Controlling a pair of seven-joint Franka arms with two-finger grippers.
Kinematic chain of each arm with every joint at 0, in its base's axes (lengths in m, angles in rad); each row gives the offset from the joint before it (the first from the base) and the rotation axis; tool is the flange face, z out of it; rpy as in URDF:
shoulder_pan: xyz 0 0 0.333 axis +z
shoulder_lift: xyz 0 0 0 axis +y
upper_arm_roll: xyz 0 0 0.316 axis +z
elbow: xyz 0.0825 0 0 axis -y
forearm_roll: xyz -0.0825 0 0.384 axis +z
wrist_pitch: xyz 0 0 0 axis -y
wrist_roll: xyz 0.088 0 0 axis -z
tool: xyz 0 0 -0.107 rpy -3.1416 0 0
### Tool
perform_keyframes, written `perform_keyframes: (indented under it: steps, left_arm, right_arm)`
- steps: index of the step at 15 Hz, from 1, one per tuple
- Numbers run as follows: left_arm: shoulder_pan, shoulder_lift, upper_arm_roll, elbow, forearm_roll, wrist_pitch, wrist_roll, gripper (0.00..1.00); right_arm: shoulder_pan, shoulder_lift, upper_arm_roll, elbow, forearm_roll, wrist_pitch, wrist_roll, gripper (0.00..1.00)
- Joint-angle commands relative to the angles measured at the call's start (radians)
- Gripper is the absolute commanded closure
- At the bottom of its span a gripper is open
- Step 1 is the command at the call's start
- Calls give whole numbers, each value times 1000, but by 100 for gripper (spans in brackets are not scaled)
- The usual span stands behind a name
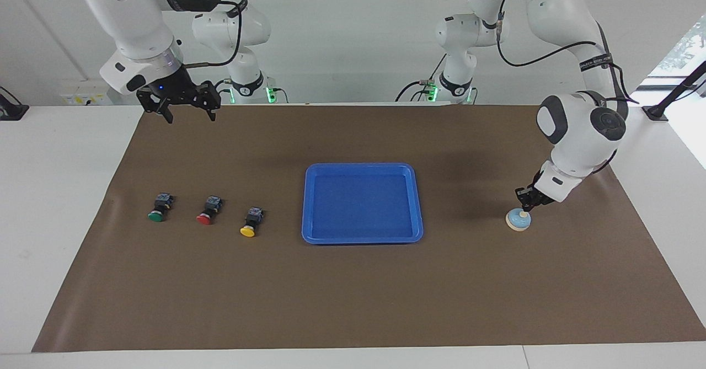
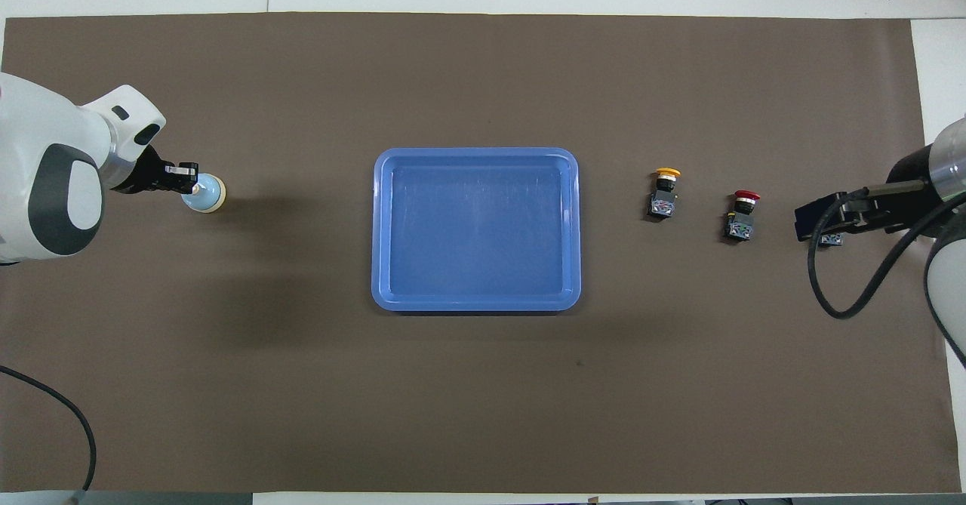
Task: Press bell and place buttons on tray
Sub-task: 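Lift the left gripper off the bell and draw it back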
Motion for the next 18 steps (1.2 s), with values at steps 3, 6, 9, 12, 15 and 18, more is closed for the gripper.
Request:
perform_keyframes:
  steps: [3,6,9,12,15,18]
  left_arm:
    - [10,11,2,-81,3,122,7,100]
    - [10,11,2,-74,3,102,5,100]
    - [8,-10,5,1,3,-31,7,100]
    - [8,-62,5,101,3,-213,5,64]
    - [8,-154,5,152,3,-353,2,18]
    - [8,-264,5,150,3,-431,-2,0]
  right_arm:
    - [-11,-3,3,-2,9,-7,-18,0]
    - [-11,-3,3,-2,9,-7,-18,0]
    - [-11,-3,3,-2,9,-7,-18,0]
    - [-11,-3,3,-2,9,-7,-18,0]
    - [-11,-3,3,-2,9,-7,-18,0]
    - [-11,-3,3,-2,9,-7,-18,0]
